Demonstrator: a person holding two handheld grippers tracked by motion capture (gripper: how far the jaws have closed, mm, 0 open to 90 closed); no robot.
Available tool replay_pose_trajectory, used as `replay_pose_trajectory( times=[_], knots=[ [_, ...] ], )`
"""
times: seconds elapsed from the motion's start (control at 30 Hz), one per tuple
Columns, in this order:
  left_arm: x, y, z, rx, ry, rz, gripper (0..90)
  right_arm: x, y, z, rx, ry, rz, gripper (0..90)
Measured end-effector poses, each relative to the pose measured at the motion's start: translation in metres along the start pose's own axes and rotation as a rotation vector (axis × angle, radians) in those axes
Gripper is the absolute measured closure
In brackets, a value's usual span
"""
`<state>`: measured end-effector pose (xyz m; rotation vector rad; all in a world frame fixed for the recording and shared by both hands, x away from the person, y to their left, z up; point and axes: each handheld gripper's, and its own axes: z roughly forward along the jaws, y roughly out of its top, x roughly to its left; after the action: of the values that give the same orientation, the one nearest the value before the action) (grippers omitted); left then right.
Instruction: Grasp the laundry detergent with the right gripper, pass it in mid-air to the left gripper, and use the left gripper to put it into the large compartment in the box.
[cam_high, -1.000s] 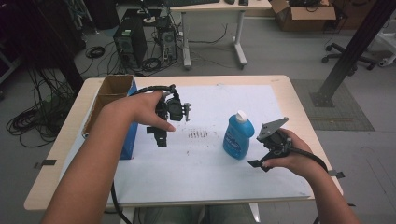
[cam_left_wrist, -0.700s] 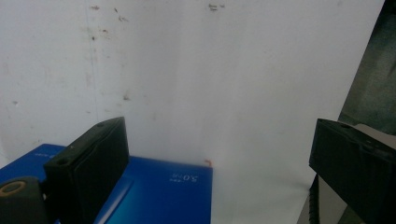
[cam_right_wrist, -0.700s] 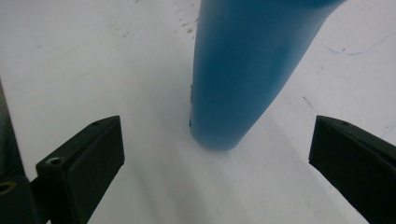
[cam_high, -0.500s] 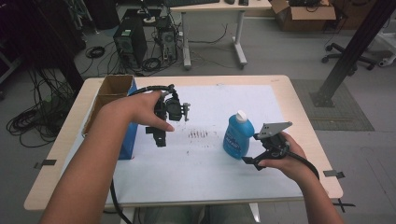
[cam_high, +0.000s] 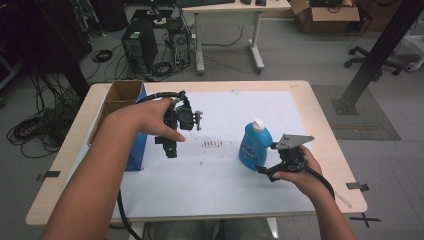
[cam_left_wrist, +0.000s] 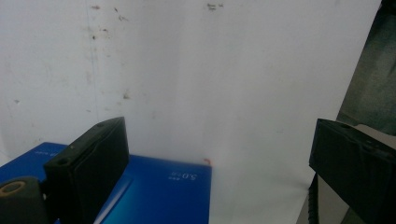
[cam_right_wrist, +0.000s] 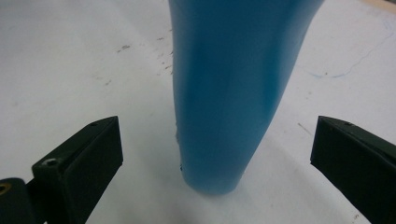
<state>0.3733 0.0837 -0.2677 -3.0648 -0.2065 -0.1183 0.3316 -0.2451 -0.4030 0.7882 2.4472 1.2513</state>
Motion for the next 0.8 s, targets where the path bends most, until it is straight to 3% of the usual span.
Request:
replay_pose_trajectory(
  times=[0.8],
  knots=[
    [-0.002,0.0,0.003,0.0,-0.004,0.005,5.3,0.002,-0.014,0.021,-0.157,-0.053,0.073,0.5]
  ],
)
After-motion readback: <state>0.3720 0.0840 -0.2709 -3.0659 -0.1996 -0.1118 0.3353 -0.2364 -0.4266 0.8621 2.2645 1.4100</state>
